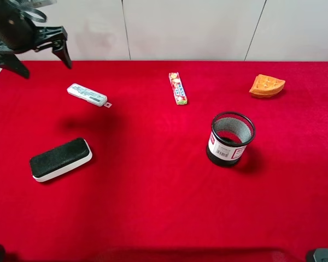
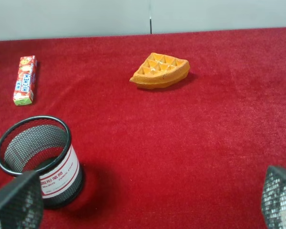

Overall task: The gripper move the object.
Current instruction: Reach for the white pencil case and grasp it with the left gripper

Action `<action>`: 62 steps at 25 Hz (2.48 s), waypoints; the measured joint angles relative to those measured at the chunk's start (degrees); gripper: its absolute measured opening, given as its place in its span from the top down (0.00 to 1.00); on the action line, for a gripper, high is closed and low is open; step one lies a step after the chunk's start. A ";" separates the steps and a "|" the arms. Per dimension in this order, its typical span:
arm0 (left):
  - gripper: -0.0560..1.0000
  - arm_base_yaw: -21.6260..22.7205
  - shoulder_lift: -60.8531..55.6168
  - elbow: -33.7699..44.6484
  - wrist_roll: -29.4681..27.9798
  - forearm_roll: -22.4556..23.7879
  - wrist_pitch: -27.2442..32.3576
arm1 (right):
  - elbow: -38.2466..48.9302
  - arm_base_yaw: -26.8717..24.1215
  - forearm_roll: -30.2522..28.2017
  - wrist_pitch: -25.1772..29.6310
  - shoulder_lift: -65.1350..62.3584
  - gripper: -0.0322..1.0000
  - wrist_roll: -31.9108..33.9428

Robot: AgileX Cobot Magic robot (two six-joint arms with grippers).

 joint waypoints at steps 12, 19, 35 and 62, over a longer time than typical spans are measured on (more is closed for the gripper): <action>0.11 -2.55 11.71 -5.41 -11.79 1.02 -7.15 | 0.00 0.00 0.00 0.00 0.00 0.30 0.00; 0.11 -2.61 15.42 -7.34 -17.93 1.01 -8.66 | 0.00 0.00 0.00 0.00 0.00 0.30 0.00; 0.12 -3.18 21.18 -10.58 -24.12 -1.93 -8.65 | 0.00 0.00 0.00 0.00 0.00 0.30 0.00; 0.27 -4.24 24.39 -12.39 -29.80 -2.54 -7.17 | 0.00 0.00 0.00 0.00 0.00 0.30 0.00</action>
